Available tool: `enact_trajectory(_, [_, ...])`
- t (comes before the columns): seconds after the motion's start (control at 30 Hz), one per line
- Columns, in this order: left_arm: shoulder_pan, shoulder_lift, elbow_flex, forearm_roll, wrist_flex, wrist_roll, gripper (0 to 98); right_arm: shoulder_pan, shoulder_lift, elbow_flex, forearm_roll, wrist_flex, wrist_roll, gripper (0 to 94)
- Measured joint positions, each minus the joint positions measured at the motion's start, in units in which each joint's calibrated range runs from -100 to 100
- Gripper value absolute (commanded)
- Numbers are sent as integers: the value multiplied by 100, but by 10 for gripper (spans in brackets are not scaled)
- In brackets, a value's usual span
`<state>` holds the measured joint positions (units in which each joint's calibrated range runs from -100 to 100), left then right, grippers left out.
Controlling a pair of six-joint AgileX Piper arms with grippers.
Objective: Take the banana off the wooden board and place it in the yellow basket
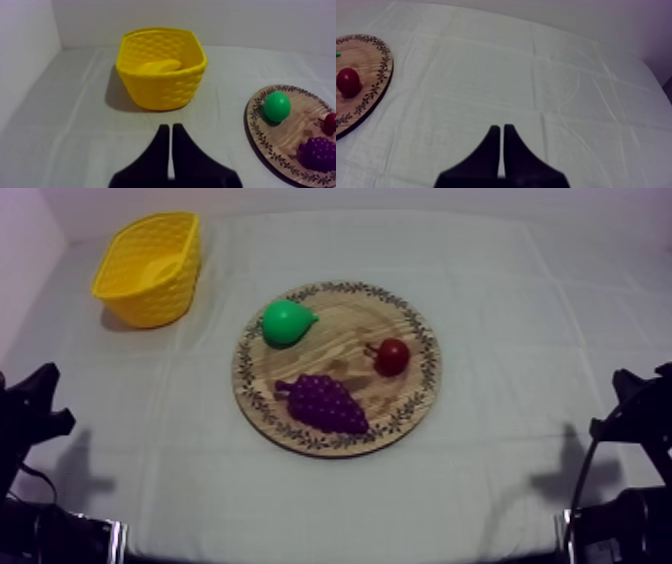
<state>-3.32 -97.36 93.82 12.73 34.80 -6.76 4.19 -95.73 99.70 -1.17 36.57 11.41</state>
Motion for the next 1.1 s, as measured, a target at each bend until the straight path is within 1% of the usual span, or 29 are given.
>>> enact_trajectory(0.07, [4,-107,202,-6,-33,0,2,0,0,0,0,0,0,3])
enact_trajectory(0.23, [23,-218,422,-150,-64,110,2,0,0,0,0,0,0,3])
enact_trajectory(0.37, [49,-231,450,-364,-29,315,1,0,0,0,0,0,0,3])
enact_trajectory(0.53, [56,-231,464,-538,-22,550,1,0,0,0,0,0,0,3])
enact_trajectory(0.6, [56,-233,478,-664,-22,702,1,0,0,0,0,0,0,3])
enact_trajectory(0.63, [58,-233,487,-757,-30,805,1,0,0,0,0,0,0,3])
enact_trajectory(0.77, [32,-238,544,-1237,-81,1215,1,0,0,0,0,0,0,3])
enact_trajectory(0.83, [22,-238,559,-1382,-96,1338,1,0,0,0,0,0,0,3])
enact_trajectory(0.9, [17,-238,565,-1457,-104,1400,1,0,0,0,0,0,0,3])
enact_trajectory(1.1, [14,-238,571,-1487,-103,1549,1,0,0,0,0,0,0,3])
